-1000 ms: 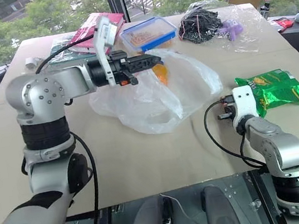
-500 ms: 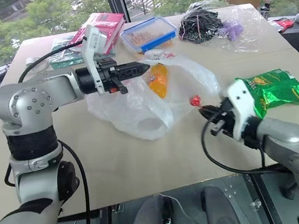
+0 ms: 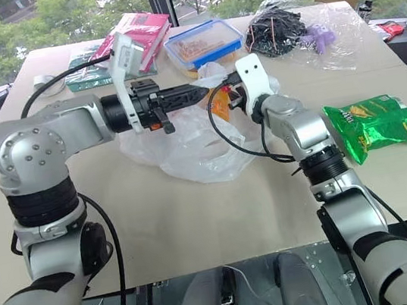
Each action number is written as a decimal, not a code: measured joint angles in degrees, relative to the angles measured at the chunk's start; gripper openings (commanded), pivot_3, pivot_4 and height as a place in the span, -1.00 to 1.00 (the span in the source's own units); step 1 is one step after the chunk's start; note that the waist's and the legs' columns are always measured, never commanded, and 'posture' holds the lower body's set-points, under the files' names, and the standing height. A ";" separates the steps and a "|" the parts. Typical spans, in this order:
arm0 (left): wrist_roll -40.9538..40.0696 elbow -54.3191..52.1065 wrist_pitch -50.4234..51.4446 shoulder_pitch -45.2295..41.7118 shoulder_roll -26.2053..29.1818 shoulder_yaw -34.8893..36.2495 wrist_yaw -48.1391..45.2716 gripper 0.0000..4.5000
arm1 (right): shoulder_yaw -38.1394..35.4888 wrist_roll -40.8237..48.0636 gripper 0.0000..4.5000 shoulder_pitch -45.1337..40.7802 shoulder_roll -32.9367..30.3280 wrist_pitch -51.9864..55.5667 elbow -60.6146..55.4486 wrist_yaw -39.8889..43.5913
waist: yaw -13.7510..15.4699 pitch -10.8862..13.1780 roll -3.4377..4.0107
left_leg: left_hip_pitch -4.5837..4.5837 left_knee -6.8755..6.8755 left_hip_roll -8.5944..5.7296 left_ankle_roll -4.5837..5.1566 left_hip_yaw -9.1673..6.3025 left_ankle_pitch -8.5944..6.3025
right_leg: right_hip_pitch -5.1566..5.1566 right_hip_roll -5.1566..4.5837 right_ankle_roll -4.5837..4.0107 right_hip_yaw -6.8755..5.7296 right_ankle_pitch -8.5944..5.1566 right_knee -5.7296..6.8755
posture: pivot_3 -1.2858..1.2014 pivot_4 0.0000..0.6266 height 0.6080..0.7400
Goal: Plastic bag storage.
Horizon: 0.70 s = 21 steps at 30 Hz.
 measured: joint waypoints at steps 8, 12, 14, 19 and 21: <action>1.96 4.78 -1.32 0.07 -2.13 1.64 5.62 -1.00 | -2.56 6.88 0.25 18.56 -11.92 13.31 -37.43 8.54 | 0.33 0.02 0.05 | -0.25 0.16 -0.03 0.01 -0.20 -0.01 | -0.10 -0.06 0.01 -0.20 0.00 -0.09 | 0.03 -0.52 1.00; 2.83 6.80 -2.92 -0.11 -2.80 1.35 5.56 -1.00 | -14.01 16.04 0.25 24.40 -14.75 22.70 -54.90 7.85 | 0.15 0.02 0.04 | 0.07 0.17 -0.02 0.06 -0.16 -0.04 | 0.09 -0.01 0.00 -0.12 0.00 0.04 | 0.03 -0.52 1.00; 3.09 7.52 -3.84 -0.13 -2.89 0.77 5.35 -1.00 | -19.02 19.86 0.65 26.43 -15.28 26.79 -59.86 6.82 | 0.15 0.02 0.04 | 0.17 0.18 0.01 0.16 -0.16 -0.09 | 0.17 0.02 0.00 -0.11 0.00 0.05 | 0.03 -0.52 1.00; 4.07 9.84 -5.90 -0.37 -2.94 -0.63 3.85 -1.00 | -33.04 21.28 0.97 37.50 -19.64 36.51 -69.03 1.54 | 0.67 -0.01 -0.01 | 0.10 0.19 -0.02 0.16 -0.12 -0.08 | 0.17 -0.01 0.00 -0.08 0.00 0.00 | 0.03 -0.52 1.00; 4.21 10.13 -6.35 -0.38 -2.90 -0.66 3.54 -1.00 | -35.81 19.51 0.97 42.41 -19.87 37.83 -69.27 -0.10 | 0.72 -0.01 0.00 | 0.10 0.19 -0.03 0.04 -0.07 0.00 | 0.15 -0.01 0.00 -0.03 0.00 0.00 | 0.03 -0.52 1.00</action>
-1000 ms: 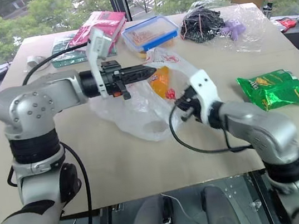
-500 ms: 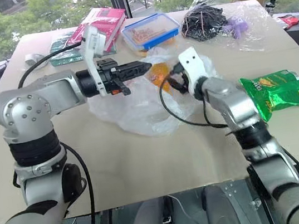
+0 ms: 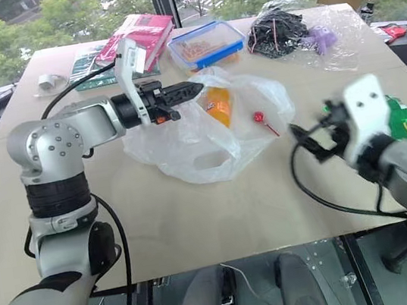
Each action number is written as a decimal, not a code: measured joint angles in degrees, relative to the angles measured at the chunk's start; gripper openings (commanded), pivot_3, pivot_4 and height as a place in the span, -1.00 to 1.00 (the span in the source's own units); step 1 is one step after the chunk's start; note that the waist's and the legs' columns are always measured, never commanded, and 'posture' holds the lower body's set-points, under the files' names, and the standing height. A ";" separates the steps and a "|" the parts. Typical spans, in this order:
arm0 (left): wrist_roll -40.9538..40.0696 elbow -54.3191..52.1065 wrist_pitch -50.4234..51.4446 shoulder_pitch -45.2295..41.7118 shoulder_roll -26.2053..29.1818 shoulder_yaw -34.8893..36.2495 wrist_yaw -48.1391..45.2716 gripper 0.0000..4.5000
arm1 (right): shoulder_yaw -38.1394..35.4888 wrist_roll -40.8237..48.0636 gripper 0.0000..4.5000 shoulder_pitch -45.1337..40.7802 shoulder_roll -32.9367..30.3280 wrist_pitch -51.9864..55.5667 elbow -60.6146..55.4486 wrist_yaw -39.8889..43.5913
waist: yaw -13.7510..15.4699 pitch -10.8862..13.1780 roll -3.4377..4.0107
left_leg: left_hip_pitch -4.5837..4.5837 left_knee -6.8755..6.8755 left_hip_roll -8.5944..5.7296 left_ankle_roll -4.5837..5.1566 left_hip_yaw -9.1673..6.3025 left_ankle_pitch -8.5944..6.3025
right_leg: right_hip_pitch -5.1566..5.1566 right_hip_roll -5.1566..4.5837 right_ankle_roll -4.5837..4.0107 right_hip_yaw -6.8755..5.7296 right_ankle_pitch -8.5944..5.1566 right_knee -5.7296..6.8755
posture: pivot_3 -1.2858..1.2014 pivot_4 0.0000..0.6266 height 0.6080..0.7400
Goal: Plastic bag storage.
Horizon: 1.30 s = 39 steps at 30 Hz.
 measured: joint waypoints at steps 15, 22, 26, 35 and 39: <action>1.10 0.79 -2.01 0.08 -0.51 -2.34 -1.37 -1.00 | 23.39 -30.25 0.97 5.68 0.75 -12.43 14.85 -19.49 | -0.43 -0.02 0.00 | 0.03 0.04 0.02 -0.07 0.17 0.05 | -0.06 0.07 0.02 0.17 -0.01 -0.02 | 0.03 -0.52 1.00; 1.08 -0.46 -1.98 0.31 0.00 -2.67 -1.34 -1.00 | 33.48 -44.05 0.97 2.98 -1.60 -20.94 29.37 -24.04 | -0.48 -0.02 0.00 | 0.02 0.04 -0.01 -0.04 0.21 0.03 | -0.06 0.04 0.03 0.18 -0.01 -0.05 | 0.03 -0.52 1.00; 1.04 -1.90 -1.93 1.18 0.09 -3.31 -1.20 -1.00 | 36.90 -51.18 0.97 0.70 -2.64 -25.90 37.11 -25.70 | -0.51 -0.06 -0.04 | 0.11 0.04 0.00 -0.04 0.20 0.03 | 0.01 0.05 0.03 0.17 -0.01 -0.03 | 0.03 -0.52 1.00; 0.80 -3.37 -0.71 1.84 0.22 -3.18 0.02 -1.00 | 37.38 -59.52 -0.54 1.05 -3.15 -30.67 43.07 -25.14 | -0.56 -0.07 -0.07 | 0.09 0.04 0.02 -0.05 0.17 0.03 | 0.01 0.07 0.02 0.17 -0.01 -0.02 | 0.03 -0.52 1.00; 0.79 -3.34 -0.62 1.84 0.24 -2.34 0.53 -1.00 | 37.40 -62.26 -0.97 4.08 -5.97 -32.68 38.56 -22.07 | -0.52 -0.07 -0.07 | 0.06 0.04 0.02 -0.04 0.15 0.03 | 0.00 0.06 0.03 0.15 -0.01 -0.03 | 0.03 -0.52 1.00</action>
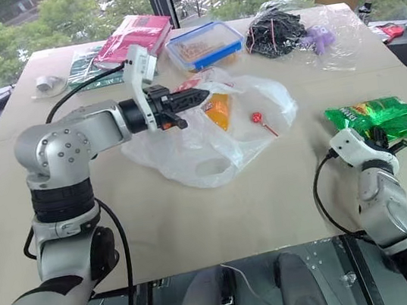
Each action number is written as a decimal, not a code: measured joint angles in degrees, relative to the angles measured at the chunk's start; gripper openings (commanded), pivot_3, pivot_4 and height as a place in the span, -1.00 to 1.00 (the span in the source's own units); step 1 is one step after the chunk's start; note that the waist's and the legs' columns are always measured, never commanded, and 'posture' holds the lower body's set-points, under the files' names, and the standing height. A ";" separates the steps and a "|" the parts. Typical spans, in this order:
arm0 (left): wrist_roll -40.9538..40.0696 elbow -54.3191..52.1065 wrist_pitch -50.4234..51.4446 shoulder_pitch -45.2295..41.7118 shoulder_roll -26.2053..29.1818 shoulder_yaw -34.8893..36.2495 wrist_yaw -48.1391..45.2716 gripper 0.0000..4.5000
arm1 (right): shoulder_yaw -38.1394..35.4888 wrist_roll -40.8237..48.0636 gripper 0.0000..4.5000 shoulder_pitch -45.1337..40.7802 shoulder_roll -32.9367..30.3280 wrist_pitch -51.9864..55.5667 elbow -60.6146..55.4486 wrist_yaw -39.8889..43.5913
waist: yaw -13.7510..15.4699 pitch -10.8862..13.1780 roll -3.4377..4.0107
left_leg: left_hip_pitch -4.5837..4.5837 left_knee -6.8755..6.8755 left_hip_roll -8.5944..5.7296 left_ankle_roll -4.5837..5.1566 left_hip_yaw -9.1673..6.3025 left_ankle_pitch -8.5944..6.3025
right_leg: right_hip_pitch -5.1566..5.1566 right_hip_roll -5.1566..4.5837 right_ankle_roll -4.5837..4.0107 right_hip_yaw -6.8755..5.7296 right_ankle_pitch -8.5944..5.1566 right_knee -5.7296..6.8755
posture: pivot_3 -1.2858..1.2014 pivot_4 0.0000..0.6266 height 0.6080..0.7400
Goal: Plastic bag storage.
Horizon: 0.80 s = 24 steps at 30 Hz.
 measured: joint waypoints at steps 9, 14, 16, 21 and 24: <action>0.17 2.74 -0.42 -0.21 -0.66 0.27 -0.09 -1.00 | -17.49 24.70 -0.97 -4.00 4.92 -2.91 -32.88 22.45 | 0.08 0.02 0.01 | 0.02 0.03 0.05 0.02 -0.10 -0.01 | 0.04 0.05 0.01 -0.06 0.01 0.02 | 0.03 -0.52 1.00; 0.57 5.27 -1.20 -1.81 -0.50 0.27 -0.69 -1.00 | -22.63 42.78 -0.97 -5.66 6.46 2.95 -42.03 32.51 | 0.62 0.03 0.00 | -0.02 0.04 0.00 0.07 -0.12 -0.04 | 0.06 -0.02 0.00 -0.10 0.01 0.00 | 0.03 -0.52 1.00; 0.76 6.36 -1.48 -3.22 -0.50 0.28 -0.77 -1.00 | -22.29 48.17 -0.97 -5.62 5.63 3.48 -43.88 34.93 | 0.59 0.03 0.00 | 0.00 0.04 0.01 0.18 -0.12 -0.10 | 0.05 -0.01 0.00 -0.11 0.01 0.00 | 0.03 -0.52 1.00; 0.84 8.29 -1.52 -4.36 -0.28 0.75 -0.80 -1.00 | -21.76 53.18 -0.97 -3.90 2.45 3.59 -44.09 38.52 | 0.46 0.03 0.01 | 0.00 0.04 0.01 0.19 -0.10 -0.11 | 0.05 -0.01 0.00 -0.09 0.00 0.02 | 0.03 -0.52 1.00; 0.82 8.59 -1.50 -4.41 0.24 0.80 -1.09 -1.00 | -20.31 53.38 -0.97 -3.60 -0.22 1.88 -43.11 41.22 | 0.34 0.03 0.00 | 0.01 0.04 0.00 0.18 -0.10 -0.10 | 0.05 -0.01 0.00 -0.09 0.00 0.01 | 0.03 -0.52 1.00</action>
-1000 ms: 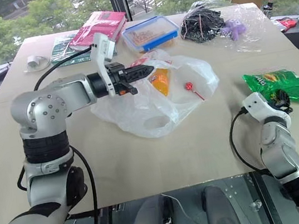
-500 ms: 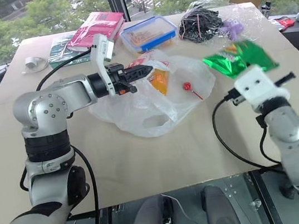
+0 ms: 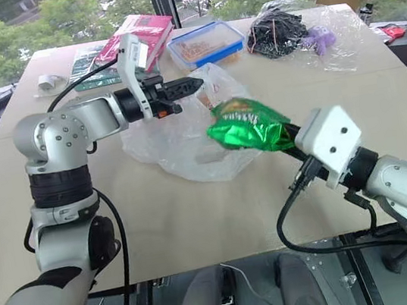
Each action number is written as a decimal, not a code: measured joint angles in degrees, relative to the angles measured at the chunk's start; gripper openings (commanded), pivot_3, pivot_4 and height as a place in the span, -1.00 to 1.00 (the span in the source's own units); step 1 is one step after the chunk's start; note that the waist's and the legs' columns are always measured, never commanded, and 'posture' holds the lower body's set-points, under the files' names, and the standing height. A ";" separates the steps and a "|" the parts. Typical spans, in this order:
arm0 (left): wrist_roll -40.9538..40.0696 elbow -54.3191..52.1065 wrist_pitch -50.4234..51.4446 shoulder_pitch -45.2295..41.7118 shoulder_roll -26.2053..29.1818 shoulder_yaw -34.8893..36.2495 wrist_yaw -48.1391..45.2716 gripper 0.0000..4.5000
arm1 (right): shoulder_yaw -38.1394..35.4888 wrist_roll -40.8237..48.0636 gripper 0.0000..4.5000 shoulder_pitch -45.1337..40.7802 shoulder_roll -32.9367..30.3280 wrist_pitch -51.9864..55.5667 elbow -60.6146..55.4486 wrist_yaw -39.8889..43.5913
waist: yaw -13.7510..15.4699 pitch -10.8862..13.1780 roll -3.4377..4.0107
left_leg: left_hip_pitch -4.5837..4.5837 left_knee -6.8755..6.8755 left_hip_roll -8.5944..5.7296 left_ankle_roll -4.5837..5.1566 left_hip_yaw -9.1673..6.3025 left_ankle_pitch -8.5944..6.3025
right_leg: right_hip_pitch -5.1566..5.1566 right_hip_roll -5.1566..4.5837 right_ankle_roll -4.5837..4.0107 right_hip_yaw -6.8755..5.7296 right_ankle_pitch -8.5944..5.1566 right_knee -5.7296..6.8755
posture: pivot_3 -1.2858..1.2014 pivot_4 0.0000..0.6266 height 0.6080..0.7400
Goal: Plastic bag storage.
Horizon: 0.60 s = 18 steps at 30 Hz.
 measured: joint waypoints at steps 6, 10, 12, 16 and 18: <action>-0.70 0.18 0.37 -0.32 2.47 0.35 -2.24 -1.00 | 0.62 3.92 -0.97 -3.28 0.03 -1.97 4.30 2.26 | -0.29 0.00 0.00 | 0.01 0.00 0.02 -0.06 0.00 0.04 | -0.01 0.01 0.00 0.01 0.00 0.02 | 0.03 -0.52 1.00; -3.06 0.00 1.90 -0.31 4.26 0.85 -6.01 -1.00 | 4.33 4.78 -0.97 -4.08 2.09 -4.15 9.81 3.92 | -0.31 0.00 -0.01 | 0.00 0.01 0.01 -0.12 0.03 0.07 | -0.01 0.00 0.00 0.02 0.00 0.01 | 0.03 -0.52 1.00; -4.21 -0.16 2.44 -0.30 5.71 0.89 -8.38 -1.00 | 6.25 4.35 -0.97 -5.13 2.86 -5.95 14.11 5.01 | -0.31 0.01 0.00 | 0.00 0.02 0.01 -0.13 0.05 0.08 | -0.02 0.00 0.00 0.04 0.00 0.02 | 0.03 -0.52 1.00; -6.19 -0.17 3.68 -0.30 9.86 1.03 -13.59 -1.00 | 9.79 0.62 -0.97 -7.53 4.39 -11.66 22.75 6.51 | -0.44 0.01 -0.01 | 0.02 0.01 0.02 -0.14 0.06 0.08 | -0.04 0.03 0.00 0.03 0.00 0.03 | 0.03 -0.52 1.00; -7.09 -0.23 4.74 -0.27 11.66 0.91 -16.07 -1.00 | 12.33 -2.76 -0.97 -8.82 5.24 -14.93 26.90 6.78 | -0.45 0.01 0.00 | 0.00 0.00 0.02 -0.15 0.06 0.09 | -0.06 0.03 0.00 0.03 0.00 0.04 | 0.03 -0.52 1.00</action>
